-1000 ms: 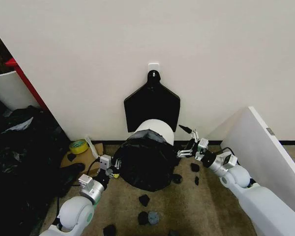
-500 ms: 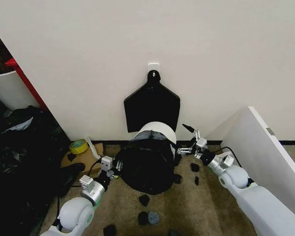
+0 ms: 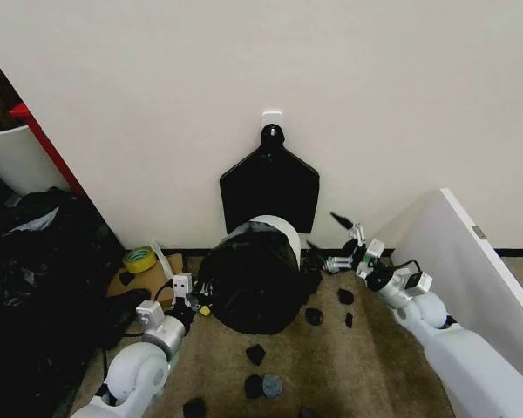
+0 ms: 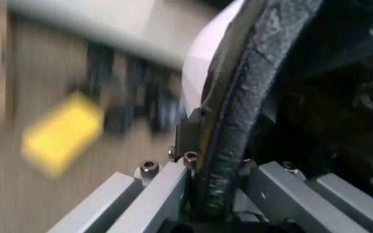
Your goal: Place the garbage bag over the trash bin.
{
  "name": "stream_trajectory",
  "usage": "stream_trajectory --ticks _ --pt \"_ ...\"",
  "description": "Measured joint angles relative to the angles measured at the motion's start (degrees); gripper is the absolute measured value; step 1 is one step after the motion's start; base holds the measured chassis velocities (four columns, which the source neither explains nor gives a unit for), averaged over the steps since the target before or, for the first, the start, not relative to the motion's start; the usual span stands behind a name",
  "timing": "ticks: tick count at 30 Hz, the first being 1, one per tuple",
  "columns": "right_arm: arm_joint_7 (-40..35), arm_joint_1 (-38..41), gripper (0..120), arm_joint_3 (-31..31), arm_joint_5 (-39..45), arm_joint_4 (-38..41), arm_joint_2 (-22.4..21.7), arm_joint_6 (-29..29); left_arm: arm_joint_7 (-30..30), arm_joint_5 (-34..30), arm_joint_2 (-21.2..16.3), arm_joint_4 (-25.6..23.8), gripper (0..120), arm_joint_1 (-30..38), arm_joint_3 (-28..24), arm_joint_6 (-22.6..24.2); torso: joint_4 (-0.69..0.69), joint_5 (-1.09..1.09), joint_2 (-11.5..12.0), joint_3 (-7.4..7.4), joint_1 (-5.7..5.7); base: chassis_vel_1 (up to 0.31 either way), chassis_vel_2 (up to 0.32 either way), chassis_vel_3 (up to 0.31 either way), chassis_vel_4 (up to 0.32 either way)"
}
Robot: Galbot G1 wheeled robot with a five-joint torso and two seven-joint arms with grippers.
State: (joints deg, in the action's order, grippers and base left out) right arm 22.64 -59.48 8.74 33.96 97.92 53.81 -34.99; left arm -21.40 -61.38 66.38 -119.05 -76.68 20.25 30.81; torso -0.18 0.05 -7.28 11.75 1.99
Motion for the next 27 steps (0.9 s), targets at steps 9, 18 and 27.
stream_trajectory --ticks 9,18,27 --pt "-2.12 -4.08 100 -1.82 -11.47 7.71 1.30 -1.24 -18.81 -11.47 1.06 -1.56 0 -0.26 -0.84 12.18 0.00 -0.01 0.00 0.00 -0.01 0.000 0.000 0.000 0.000" --pt "-1.14 -6.36 100 -2.46 -13.33 8.10 2.06 -1.46 -26.38 -12.90 3.33 2.80 0 -0.33 -2.89 11.90 0.00 0.00 0.00 0.00 0.00 0.000 0.000 0.000 0.000" --pt "-0.60 -6.65 100 -2.21 -13.26 7.56 1.85 -1.50 -26.54 -12.91 4.21 3.45 34 0.11 -2.77 11.58 -0.01 -0.01 0.00 0.00 0.00 0.000 0.000 0.000 0.000"
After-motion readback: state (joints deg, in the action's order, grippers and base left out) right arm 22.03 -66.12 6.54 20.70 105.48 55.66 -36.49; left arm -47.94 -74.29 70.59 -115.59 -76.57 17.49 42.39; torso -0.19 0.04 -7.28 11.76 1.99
